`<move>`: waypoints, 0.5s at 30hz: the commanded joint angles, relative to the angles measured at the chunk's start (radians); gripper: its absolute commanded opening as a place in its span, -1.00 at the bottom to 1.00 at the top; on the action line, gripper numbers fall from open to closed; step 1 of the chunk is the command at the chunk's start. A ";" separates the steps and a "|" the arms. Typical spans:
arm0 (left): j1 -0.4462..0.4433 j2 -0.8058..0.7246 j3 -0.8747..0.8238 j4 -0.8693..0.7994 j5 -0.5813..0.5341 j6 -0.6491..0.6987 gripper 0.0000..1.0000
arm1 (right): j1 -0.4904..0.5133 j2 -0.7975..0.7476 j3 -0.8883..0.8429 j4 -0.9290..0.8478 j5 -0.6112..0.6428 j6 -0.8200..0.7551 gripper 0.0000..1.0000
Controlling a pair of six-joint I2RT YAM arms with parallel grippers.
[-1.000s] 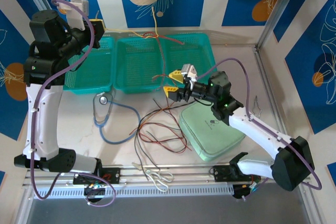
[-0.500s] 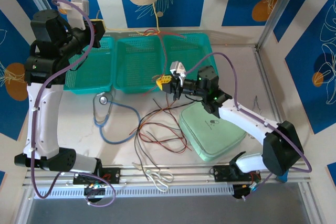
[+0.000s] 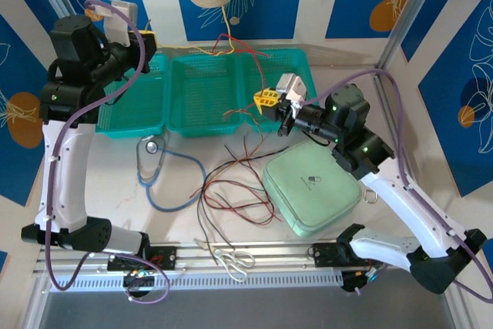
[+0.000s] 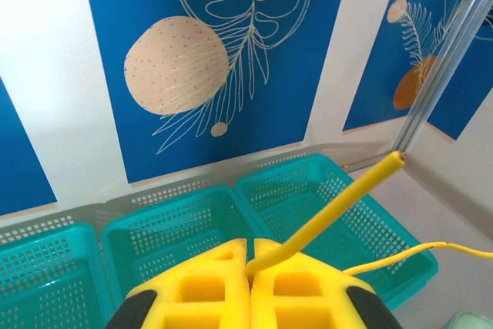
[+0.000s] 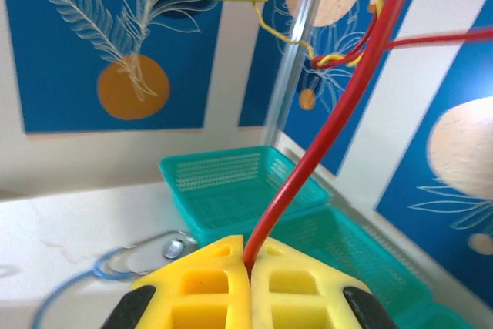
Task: Untangle the cables
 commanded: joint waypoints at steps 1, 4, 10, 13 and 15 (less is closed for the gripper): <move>-0.023 -0.012 -0.016 0.003 0.000 0.081 -1.00 | 0.014 0.043 0.124 -0.276 0.177 -0.183 -1.00; -0.032 -0.026 -0.037 0.009 0.003 0.114 -1.00 | 0.014 0.077 0.210 -0.358 0.250 -0.255 -1.00; -0.038 -0.029 -0.040 -0.011 0.005 0.148 -1.00 | 0.012 0.099 0.297 -0.452 0.313 -0.343 -1.00; -0.037 -0.032 -0.039 -0.021 -0.006 0.165 -1.00 | -0.001 0.083 0.308 -0.496 0.348 -0.359 -1.00; -0.039 -0.034 -0.042 -0.025 -0.001 0.176 -1.00 | -0.018 0.064 0.303 -0.498 0.368 -0.371 -1.00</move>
